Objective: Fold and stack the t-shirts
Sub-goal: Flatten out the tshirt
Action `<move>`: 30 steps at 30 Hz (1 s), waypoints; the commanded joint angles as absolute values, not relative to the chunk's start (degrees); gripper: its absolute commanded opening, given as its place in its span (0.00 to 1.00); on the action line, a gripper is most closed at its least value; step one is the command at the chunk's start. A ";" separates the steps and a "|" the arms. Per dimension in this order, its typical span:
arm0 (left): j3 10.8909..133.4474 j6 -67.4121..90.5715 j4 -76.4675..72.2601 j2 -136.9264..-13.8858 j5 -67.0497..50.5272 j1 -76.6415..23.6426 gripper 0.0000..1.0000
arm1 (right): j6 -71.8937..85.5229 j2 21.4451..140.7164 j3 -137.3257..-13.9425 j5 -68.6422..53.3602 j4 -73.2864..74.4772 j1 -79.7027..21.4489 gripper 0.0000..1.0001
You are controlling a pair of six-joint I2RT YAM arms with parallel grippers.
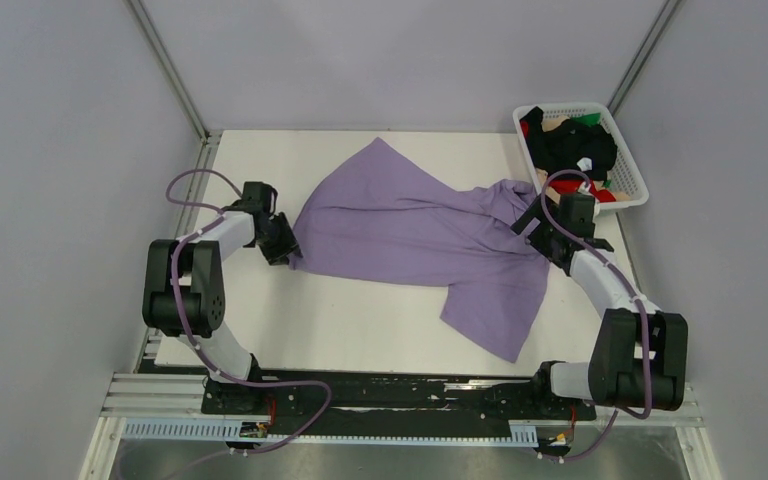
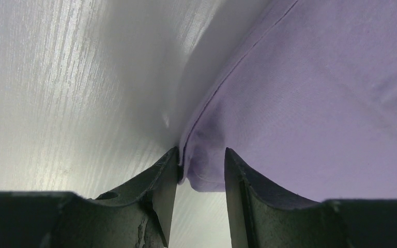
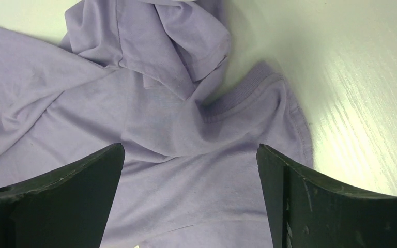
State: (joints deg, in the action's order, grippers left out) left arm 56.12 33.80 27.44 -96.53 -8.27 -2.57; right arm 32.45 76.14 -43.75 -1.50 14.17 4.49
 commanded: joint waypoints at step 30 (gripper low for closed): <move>52.83 34.56 36.68 -92.43 1.52 -10.17 0.00 | 33.69 62.19 -42.89 2.03 33.46 4.23 1.00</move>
